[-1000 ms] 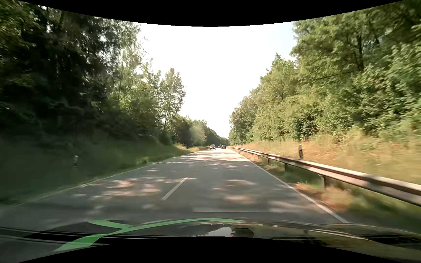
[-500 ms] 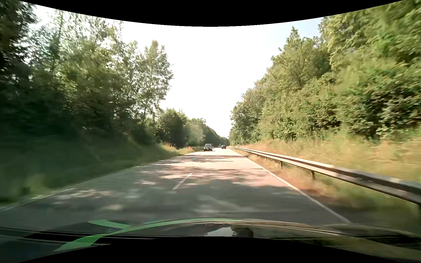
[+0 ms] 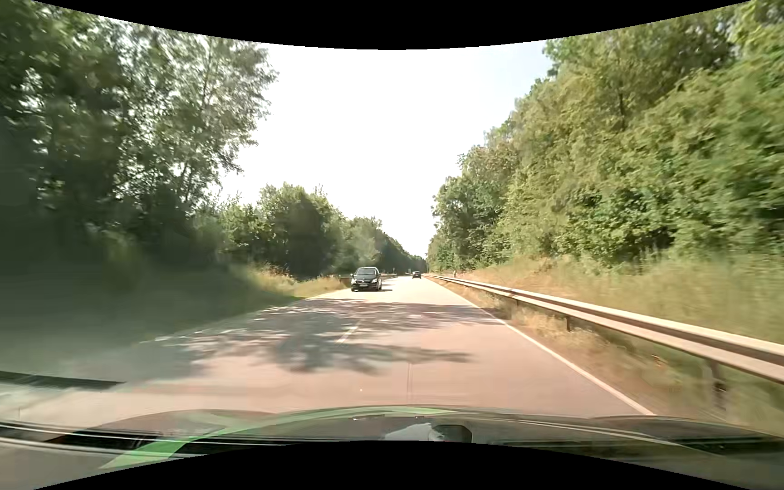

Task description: Follow the waypoints while adhering to traffic rules and regulations

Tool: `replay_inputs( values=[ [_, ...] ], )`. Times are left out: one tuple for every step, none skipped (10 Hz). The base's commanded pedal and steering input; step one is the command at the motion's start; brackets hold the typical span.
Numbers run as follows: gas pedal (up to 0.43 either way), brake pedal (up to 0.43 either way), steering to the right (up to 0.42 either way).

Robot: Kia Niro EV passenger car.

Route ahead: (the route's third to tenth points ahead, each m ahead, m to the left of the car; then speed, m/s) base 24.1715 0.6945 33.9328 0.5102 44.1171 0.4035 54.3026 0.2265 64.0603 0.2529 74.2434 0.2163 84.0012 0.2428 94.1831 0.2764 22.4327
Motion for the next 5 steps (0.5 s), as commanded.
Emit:
replay_inputs(
  values=[
    [0.319,0.0,-0.001],
    [0.248,0.0,-0.001],
    [0.248,0.0,-0.001],
    [0.248,0.0,-0.001],
    [0.248,0.0,-0.001]
  ],
)
